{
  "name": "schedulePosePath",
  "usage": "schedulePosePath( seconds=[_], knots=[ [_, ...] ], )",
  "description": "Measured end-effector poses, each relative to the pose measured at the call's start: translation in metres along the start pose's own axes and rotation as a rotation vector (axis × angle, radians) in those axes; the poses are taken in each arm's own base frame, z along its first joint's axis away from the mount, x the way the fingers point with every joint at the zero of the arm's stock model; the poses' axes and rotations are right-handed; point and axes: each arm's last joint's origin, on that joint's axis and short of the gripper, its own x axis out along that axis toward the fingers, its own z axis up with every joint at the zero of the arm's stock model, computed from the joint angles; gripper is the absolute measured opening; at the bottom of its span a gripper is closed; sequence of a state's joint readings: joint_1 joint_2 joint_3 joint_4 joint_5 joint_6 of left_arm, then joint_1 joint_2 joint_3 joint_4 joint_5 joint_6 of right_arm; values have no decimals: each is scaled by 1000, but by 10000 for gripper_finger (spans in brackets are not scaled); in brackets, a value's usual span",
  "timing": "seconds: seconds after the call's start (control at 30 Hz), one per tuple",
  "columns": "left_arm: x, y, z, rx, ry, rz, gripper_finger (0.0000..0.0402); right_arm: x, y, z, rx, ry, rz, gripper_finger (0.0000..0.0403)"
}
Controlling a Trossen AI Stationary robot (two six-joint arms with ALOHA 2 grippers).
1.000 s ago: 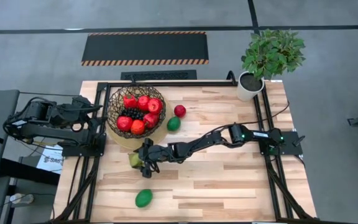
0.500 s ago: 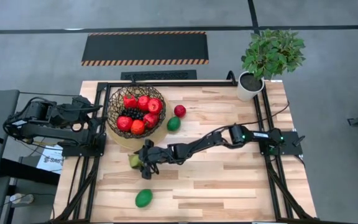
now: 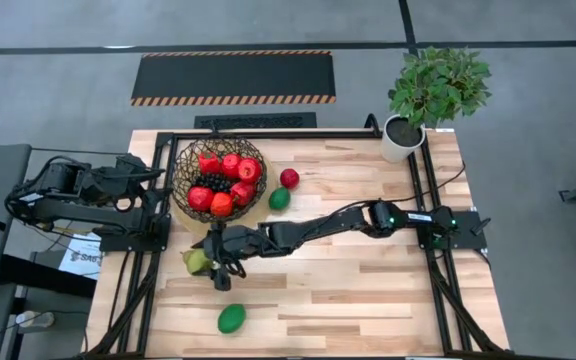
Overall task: Build produce basket
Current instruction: Put the green pear into the black wire basket
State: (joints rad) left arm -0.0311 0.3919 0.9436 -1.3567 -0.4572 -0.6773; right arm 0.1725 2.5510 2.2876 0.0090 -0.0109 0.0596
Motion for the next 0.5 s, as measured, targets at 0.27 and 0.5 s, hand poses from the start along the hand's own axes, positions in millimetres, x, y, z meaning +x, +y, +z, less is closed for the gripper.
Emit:
schedulePosePath(
  seconds=[0.27,0.5],
  knots=[
    [0,0,0,0,0,0,330,-21,-35,36,-73,25,-64,320],
    [0,0,0,11,-12,14,330,-38,-87,54,-67,1,-205,321]
  ],
)
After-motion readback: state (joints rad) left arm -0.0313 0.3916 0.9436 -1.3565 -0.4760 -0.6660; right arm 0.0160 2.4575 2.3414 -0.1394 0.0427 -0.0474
